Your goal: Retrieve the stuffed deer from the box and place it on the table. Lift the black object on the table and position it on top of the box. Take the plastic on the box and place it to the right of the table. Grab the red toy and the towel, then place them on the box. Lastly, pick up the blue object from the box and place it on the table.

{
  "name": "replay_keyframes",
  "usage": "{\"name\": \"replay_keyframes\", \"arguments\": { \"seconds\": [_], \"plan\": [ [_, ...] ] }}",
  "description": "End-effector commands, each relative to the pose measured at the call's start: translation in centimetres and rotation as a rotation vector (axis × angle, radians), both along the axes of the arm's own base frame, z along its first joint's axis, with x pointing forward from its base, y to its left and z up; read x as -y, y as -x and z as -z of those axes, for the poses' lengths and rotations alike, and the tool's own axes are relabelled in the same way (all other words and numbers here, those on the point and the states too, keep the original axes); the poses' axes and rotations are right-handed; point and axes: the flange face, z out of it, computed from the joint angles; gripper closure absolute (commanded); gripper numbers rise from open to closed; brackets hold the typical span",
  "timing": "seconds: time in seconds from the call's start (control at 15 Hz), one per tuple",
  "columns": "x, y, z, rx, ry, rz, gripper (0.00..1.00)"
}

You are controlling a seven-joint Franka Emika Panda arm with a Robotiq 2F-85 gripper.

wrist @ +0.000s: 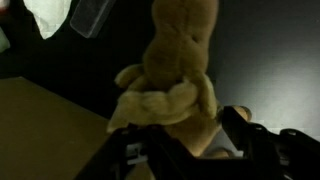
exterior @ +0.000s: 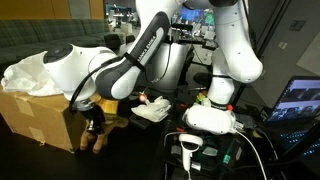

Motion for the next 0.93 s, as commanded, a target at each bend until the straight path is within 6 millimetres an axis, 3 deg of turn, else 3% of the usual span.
{"name": "replay_keyframes", "arguments": {
  "seconds": [0.0, 0.4, 0.87],
  "plan": [
    [0.6, -0.6, -0.3, 0.006, -0.012, -0.021, 0.04],
    [5.1, 0.1, 2.0, -0.017, -0.052, 0.100, 0.00],
    [14.7, 3.6, 7.4, -0.056, -0.110, 0.346, 0.00]
  ]
}}
